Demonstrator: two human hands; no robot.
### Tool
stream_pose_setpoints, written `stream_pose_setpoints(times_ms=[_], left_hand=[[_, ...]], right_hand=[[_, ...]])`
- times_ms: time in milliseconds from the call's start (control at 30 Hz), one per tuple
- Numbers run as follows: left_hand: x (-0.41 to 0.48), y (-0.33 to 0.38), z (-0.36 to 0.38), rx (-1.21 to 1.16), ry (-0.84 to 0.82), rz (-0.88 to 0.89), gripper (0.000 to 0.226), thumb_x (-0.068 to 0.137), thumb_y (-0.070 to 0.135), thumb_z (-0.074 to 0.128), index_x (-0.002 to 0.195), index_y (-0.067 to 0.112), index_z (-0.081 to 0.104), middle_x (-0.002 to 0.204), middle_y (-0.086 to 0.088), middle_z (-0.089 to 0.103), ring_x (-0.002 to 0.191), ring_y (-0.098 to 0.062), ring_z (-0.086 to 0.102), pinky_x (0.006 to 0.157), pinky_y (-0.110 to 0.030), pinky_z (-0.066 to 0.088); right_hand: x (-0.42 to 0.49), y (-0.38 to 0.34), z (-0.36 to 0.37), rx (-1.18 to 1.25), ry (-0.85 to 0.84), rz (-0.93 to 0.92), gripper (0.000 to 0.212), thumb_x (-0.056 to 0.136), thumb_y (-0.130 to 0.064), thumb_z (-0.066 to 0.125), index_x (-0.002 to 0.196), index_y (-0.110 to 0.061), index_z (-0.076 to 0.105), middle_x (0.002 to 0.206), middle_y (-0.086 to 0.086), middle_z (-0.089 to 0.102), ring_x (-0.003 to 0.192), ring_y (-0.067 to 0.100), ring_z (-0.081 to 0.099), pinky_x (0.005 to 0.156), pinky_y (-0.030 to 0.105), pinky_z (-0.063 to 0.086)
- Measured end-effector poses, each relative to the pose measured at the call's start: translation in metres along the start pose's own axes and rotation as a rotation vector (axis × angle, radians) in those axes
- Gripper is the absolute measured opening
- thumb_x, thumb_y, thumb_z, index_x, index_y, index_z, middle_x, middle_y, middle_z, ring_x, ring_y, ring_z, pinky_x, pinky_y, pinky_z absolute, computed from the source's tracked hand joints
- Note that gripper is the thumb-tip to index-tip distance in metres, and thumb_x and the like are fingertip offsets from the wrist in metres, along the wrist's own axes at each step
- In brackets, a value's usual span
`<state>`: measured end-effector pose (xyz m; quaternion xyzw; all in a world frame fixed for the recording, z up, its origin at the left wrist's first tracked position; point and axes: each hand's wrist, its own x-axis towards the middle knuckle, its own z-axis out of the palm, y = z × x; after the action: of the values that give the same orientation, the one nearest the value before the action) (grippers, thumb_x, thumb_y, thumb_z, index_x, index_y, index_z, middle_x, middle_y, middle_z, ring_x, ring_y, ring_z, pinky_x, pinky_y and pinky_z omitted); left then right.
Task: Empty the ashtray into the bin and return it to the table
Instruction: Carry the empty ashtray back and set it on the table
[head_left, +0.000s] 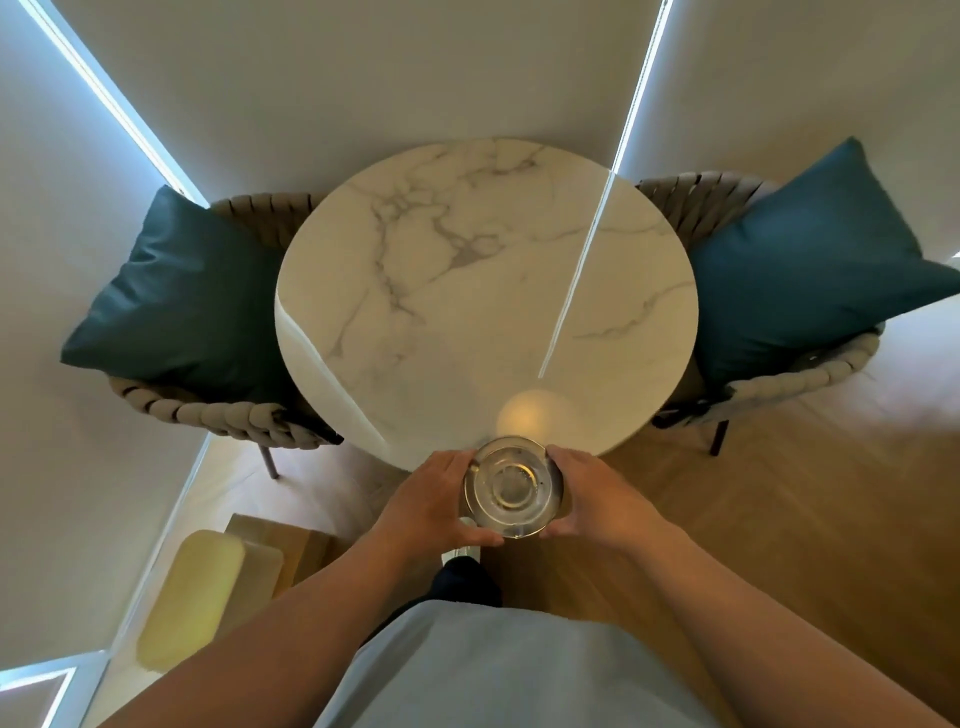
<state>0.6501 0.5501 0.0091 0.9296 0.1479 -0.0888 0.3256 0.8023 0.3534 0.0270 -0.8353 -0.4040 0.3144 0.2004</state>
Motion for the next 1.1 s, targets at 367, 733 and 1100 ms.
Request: stream_pose_setpoints(times_ms=[367, 733, 1100], left_hand=[[0.089, -0.058, -0.077, 0.003, -0.031, 0.05, 0.109, 0.05, 0.075, 0.078, 0.141, 0.034, 0.034, 0.14, 0.008, 0.05, 0.125, -0.007, 0.044, 0.098, -0.022, 0.034], [0.174, -0.07, -0.109, -0.001, -0.05, 0.021, 0.108, 0.049, 0.066, 0.085, 0.14, 0.031, 0.038, 0.14, 0.008, 0.051, 0.129, -0.012, 0.044, 0.103, -0.034, 0.044], [0.283, -0.098, -0.125, 0.032, 0.004, -0.049, 0.112, 0.051, 0.066, 0.085, 0.144, 0.026, 0.038, 0.14, 0.003, 0.052, 0.13, -0.017, 0.046, 0.106, -0.032, 0.04]], right_hand=[[0.108, -0.033, -0.026, -0.005, 0.054, 0.1, 0.095, 0.056, -0.051, 0.087, 0.135, -0.022, 0.042, 0.131, -0.001, 0.055, 0.119, 0.019, 0.051, 0.094, 0.037, 0.048], [0.181, -0.024, -0.072, -0.026, 0.082, 0.134, 0.083, 0.053, -0.044, 0.089, 0.122, -0.02, 0.049, 0.117, 0.0, 0.06, 0.107, 0.021, 0.055, 0.087, 0.04, 0.049], [0.298, 0.018, -0.104, 0.012, 0.105, 0.084, 0.088, 0.05, -0.046, 0.089, 0.125, -0.024, 0.05, 0.127, -0.008, 0.052, 0.116, 0.012, 0.052, 0.091, 0.036, 0.049]])
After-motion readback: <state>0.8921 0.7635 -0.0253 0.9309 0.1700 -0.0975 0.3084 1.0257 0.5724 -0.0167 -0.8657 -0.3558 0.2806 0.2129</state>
